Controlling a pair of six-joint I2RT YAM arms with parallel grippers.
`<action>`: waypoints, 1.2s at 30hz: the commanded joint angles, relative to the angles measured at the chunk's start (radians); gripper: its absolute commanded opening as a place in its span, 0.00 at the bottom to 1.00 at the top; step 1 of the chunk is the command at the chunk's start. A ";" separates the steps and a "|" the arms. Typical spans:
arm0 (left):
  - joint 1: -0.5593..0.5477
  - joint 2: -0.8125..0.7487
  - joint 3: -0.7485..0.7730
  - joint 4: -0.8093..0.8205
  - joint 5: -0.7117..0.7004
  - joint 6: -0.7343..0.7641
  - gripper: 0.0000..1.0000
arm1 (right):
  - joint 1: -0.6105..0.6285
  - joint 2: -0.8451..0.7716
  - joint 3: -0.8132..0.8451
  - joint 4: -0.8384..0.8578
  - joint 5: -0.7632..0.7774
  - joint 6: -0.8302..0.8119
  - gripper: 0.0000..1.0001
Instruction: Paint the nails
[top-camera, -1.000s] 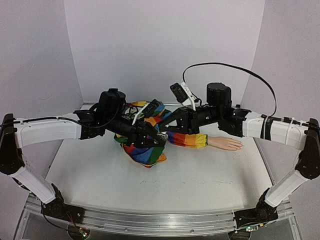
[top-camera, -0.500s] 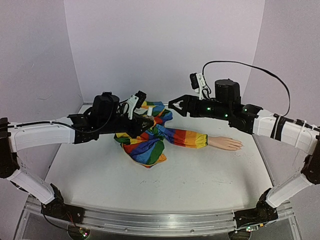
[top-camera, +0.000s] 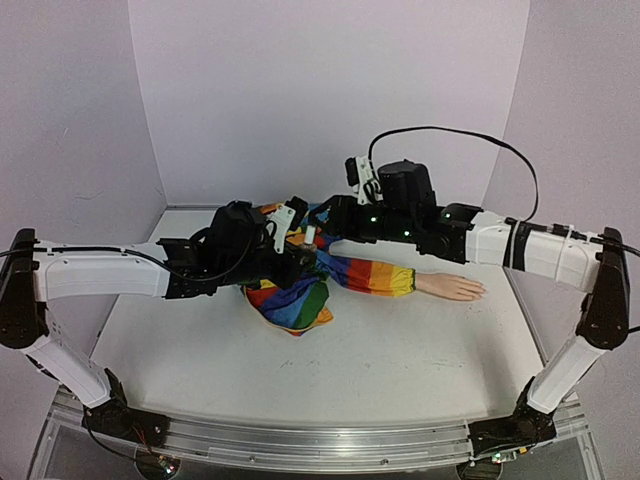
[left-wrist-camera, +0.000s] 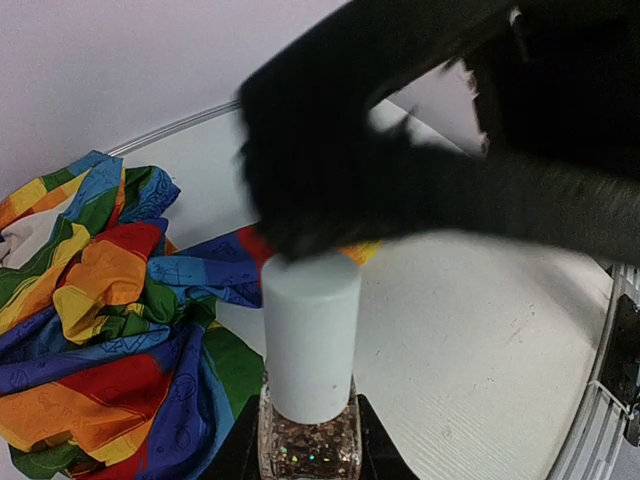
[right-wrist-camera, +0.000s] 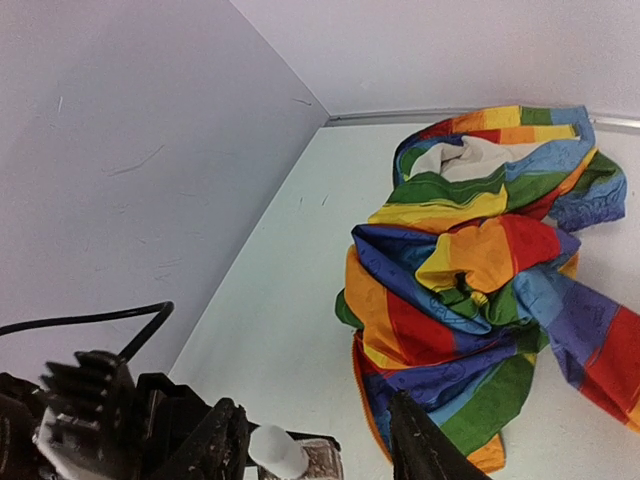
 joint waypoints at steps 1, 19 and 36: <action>-0.026 0.014 0.083 0.035 -0.069 0.018 0.00 | 0.047 0.029 0.055 0.007 0.031 0.010 0.48; 0.020 0.007 0.109 0.023 0.323 0.013 0.00 | 0.061 -0.008 -0.019 0.080 -0.014 -0.157 0.00; 0.099 -0.017 0.131 0.109 1.053 0.112 0.00 | -0.078 -0.133 -0.166 0.320 -0.831 -0.361 0.24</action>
